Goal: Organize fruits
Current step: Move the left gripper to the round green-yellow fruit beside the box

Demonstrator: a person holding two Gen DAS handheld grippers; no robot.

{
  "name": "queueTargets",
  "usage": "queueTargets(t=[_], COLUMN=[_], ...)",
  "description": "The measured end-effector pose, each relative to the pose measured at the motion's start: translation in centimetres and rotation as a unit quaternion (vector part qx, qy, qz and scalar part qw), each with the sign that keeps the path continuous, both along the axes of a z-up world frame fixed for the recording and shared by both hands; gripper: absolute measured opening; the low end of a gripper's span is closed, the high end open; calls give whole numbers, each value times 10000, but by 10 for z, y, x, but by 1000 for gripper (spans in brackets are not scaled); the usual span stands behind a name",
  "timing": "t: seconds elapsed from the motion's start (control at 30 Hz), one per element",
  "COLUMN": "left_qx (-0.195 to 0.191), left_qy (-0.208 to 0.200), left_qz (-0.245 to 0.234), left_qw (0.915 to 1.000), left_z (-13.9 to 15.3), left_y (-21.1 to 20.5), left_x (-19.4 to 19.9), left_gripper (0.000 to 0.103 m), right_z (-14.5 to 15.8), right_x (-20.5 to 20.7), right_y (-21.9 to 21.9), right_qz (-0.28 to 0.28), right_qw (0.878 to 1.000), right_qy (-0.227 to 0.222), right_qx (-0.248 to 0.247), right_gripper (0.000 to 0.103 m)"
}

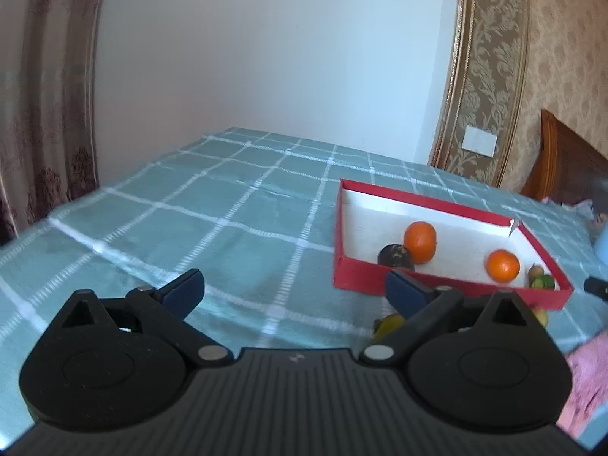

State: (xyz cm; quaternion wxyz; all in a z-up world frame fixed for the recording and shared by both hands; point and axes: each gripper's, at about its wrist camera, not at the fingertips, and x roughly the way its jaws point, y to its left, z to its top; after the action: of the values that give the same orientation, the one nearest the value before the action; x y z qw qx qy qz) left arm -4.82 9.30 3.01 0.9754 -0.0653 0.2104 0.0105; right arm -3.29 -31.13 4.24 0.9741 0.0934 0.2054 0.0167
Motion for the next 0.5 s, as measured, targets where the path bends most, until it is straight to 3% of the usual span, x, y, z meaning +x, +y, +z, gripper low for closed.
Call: queueTargets(t=[0.1,0.2,0.23,0.27,0.5], left_qx=[287,505,544,585,737], left_qy=[-32,144,216,259,174], left_qz=[-89,-299,-419,-519,-1033], left_qw=[9995,9982,9974,9966,9918], left_z=[1,-2,-4,-5,-7], left_y=[0,-11,-16,-21,-56], left_x=[-6,-6,-4,-4,-6], left_gripper=[87,49,32,26,26], right_z=[-1,-2,-2,-2,-3], right_x=[2,1,1,2,2], right_y=[0,-4,-5,-5,-5], right_qz=[28,9,8,11,16], right_qw=[10000,9998,9998,9998,9997], right_qy=[38,58,63,74,120], right_qx=[59,165,188,203,218], right_gripper=[80,80,80,80,80])
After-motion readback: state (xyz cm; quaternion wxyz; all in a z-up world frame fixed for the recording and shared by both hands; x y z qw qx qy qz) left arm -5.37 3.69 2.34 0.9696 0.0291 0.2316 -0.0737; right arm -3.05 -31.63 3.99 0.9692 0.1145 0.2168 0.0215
